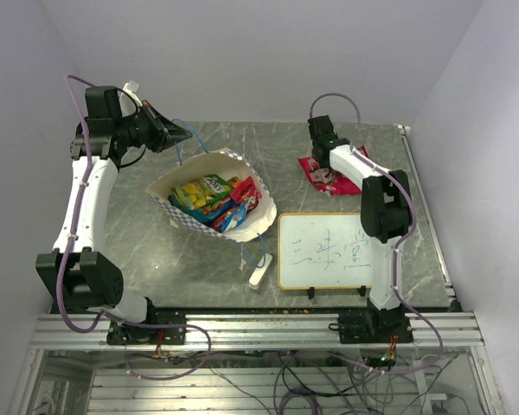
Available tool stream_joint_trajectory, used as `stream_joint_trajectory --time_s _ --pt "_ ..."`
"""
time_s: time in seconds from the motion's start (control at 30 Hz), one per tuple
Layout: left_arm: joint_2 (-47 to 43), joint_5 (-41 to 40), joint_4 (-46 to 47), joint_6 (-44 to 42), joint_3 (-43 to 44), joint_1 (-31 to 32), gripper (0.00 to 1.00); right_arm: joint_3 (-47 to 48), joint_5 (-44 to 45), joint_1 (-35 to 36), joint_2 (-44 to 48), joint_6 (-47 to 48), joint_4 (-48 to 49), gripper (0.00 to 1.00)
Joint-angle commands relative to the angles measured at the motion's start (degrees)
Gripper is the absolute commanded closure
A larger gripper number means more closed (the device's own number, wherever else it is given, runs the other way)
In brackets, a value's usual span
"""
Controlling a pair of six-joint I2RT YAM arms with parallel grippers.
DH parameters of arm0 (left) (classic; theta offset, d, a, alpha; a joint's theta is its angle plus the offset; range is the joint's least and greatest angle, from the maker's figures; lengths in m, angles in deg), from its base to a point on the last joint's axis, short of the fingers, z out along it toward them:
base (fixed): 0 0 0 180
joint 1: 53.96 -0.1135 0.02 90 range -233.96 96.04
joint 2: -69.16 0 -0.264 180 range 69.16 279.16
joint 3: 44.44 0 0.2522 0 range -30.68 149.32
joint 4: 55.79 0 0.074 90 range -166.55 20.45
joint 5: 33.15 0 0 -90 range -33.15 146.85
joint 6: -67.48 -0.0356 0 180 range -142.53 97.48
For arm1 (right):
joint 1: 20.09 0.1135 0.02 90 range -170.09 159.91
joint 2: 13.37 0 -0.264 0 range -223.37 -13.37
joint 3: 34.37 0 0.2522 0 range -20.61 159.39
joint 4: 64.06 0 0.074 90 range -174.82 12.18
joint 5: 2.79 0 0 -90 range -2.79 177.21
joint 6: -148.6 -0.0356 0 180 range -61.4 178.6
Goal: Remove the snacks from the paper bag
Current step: Place the snack at the center of the board.
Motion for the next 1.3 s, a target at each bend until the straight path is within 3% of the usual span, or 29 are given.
stream_joint_trajectory --time_s 0.0,0.07,0.23,0.4,0.67,0.8,0.93,1.07,1.27 --pt "0.2 1.7 1.6 -0.7 0.6 -0.3 0.93 1.3 0.9 1.8 -2.8 -2.1 -0.4 0.91" --pt "0.2 1.8 1.5 -0.7 0.5 -0.3 0.93 1.0 0.9 2.0 -3.7 -2.8 -0.4 0.85" --pt "0.1 2.0 1.5 -0.8 0.3 -0.2 0.93 0.7 -1.4 2.0 -4.0 -3.8 -1.6 0.59" --pt "-0.3 2.1 1.8 -0.6 0.0 -0.1 0.93 -2.6 -5.9 2.1 -0.6 -6.8 -2.7 0.43" --pt "-1.8 1.6 0.9 -1.8 -0.3 0.7 0.93 -3.0 -10.5 2.1 5.1 -7.7 -4.4 0.32" --pt "-2.9 1.7 1.6 -1.7 -1.3 1.1 0.93 -3.5 -11.7 2.5 11.3 -8.2 -4.3 0.21" --pt "-4.0 1.9 3.3 -0.6 -2.4 1.7 0.93 -4.8 -15.3 4.7 17.7 -5.1 -4.8 0.18" --pt "-5.2 2.2 5.0 0.8 -4.1 2.1 0.93 -9.4 -23.2 9.7 26.3 1.4 -0.8 0.15" --pt "-6.1 2.0 5.1 0.9 -4.5 2.1 0.93 -21.9 -38.7 21.5 42.3 13.3 13.7 0.14"
